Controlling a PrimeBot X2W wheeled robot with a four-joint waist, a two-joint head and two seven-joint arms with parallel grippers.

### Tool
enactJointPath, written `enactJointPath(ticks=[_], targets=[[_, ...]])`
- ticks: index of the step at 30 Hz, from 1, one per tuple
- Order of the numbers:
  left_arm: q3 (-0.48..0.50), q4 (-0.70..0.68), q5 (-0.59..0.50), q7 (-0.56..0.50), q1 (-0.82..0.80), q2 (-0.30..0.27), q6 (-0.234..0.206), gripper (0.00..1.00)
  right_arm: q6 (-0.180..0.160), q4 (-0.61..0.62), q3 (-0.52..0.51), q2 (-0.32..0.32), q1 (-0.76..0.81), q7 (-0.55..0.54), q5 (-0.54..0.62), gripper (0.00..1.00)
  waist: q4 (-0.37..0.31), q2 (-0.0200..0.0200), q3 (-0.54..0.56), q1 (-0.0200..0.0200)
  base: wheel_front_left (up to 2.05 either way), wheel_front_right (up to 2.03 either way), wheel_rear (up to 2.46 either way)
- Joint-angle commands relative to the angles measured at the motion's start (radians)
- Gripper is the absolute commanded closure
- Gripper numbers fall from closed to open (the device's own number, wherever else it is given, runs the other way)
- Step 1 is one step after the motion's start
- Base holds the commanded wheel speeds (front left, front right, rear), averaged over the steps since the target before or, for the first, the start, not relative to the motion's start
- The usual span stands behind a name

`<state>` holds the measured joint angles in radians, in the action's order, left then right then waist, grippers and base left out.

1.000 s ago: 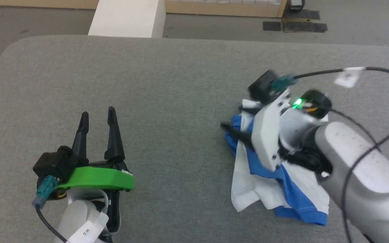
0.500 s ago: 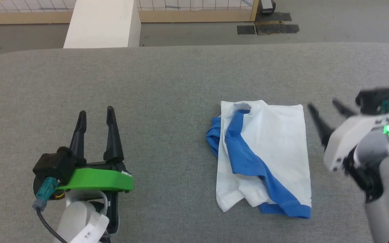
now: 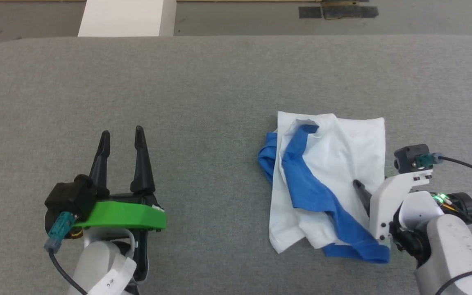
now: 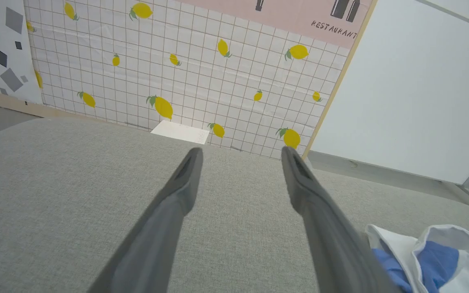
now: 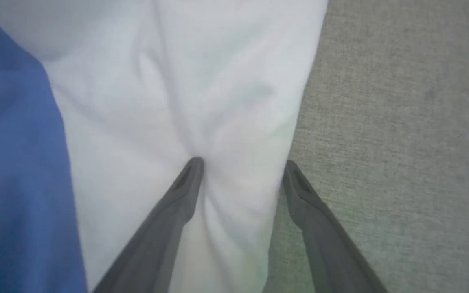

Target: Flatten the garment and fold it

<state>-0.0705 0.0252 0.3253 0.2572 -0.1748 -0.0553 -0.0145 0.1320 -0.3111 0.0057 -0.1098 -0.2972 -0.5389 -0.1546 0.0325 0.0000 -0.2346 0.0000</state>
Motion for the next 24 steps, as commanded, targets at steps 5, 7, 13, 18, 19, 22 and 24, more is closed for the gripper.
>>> enactJointPath(ticks=[5,7,13,18,19,22,24], targets=[[0.001,0.009,-0.004,0.005,-0.018,0.003,-0.002,0.0,-0.001,-0.075,0.013,0.009,-0.028,-0.036,0.024,0.0,0.021,0.0,-0.019,0.0,0.0,0.0,0.0],[0.0,0.012,-0.003,0.005,-0.019,0.003,-0.001,0.0,-0.001,-0.097,0.016,0.005,-0.032,-0.059,0.016,0.7,0.023,0.0,-0.018,0.0,0.0,0.0,0.0],[-0.009,0.015,-0.007,0.005,-0.02,0.004,0.003,0.0,-0.001,-0.053,0.123,-0.11,-0.04,-0.077,-0.045,1.0,0.011,0.0,-0.014,0.0,0.0,0.0,0.0],[0.008,-0.013,-0.021,0.005,-0.02,-0.004,-0.002,0.0,-0.001,0.063,0.31,-0.362,-0.053,-0.1,-0.16,1.0,-0.06,0.0,-0.041,0.0,0.0,0.0,0.0],[0.01,-0.02,-0.024,0.005,-0.021,-0.006,-0.004,0.0,-0.001,0.08,0.336,-0.41,-0.059,-0.104,-0.184,1.0,-0.075,0.0,-0.05,0.0,0.0,0.0,0.0],[0.011,-0.04,-0.033,0.004,-0.037,-0.011,-0.01,0.0,-0.001,0.116,0.379,-0.558,-0.084,-0.104,-0.254,1.0,-0.116,0.0,-0.094,0.0,0.0,0.0,0.0],[0.009,-0.053,-0.041,0.004,-0.052,-0.014,-0.016,0.0,-0.001,0.11,0.383,-0.635,-0.102,-0.094,-0.287,1.0,-0.134,0.0,-0.125,0.0,0.0,0.0,0.0]])
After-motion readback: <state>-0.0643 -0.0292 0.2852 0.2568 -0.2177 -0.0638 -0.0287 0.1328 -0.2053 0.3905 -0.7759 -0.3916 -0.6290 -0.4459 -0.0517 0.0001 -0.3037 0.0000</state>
